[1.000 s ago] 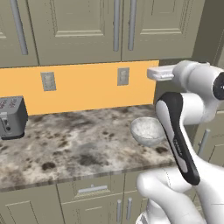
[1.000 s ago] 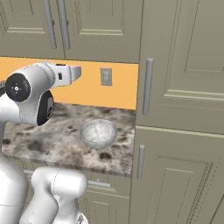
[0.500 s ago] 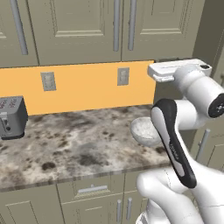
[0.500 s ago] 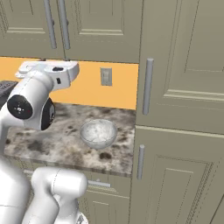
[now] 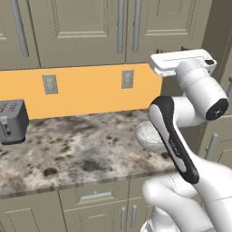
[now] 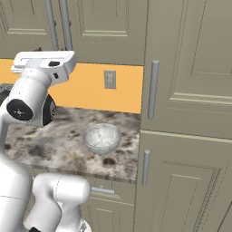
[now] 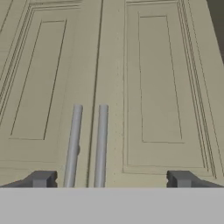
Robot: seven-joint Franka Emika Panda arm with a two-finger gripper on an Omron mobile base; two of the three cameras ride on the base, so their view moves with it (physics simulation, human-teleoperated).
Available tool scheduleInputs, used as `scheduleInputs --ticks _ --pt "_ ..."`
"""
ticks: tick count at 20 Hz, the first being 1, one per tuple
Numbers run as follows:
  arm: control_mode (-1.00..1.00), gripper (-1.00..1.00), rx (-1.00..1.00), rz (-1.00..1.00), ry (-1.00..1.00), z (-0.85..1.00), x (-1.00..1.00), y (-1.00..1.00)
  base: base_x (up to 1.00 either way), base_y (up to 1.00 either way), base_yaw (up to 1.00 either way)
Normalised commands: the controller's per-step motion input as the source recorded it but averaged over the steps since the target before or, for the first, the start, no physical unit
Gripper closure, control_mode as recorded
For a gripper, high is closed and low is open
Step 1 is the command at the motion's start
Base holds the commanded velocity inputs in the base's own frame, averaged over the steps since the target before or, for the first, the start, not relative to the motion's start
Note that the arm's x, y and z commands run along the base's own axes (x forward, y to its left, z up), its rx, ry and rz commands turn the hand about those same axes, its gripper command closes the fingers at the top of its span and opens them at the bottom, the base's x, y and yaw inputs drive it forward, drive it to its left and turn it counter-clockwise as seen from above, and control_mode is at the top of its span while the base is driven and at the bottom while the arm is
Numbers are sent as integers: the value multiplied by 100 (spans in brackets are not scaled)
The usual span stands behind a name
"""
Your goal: Open the cabinet. Pick the kiwi and mango from the cabinet and place them into the bowl. Then close the cabinet.
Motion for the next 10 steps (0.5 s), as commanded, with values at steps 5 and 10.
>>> scheduleInputs --ticks 5,10 --pt "-100 -100 0 0 -3 17 29 20 0 0 0" --pt "-100 -100 0 -1 13 0 72 10 0 0 0"
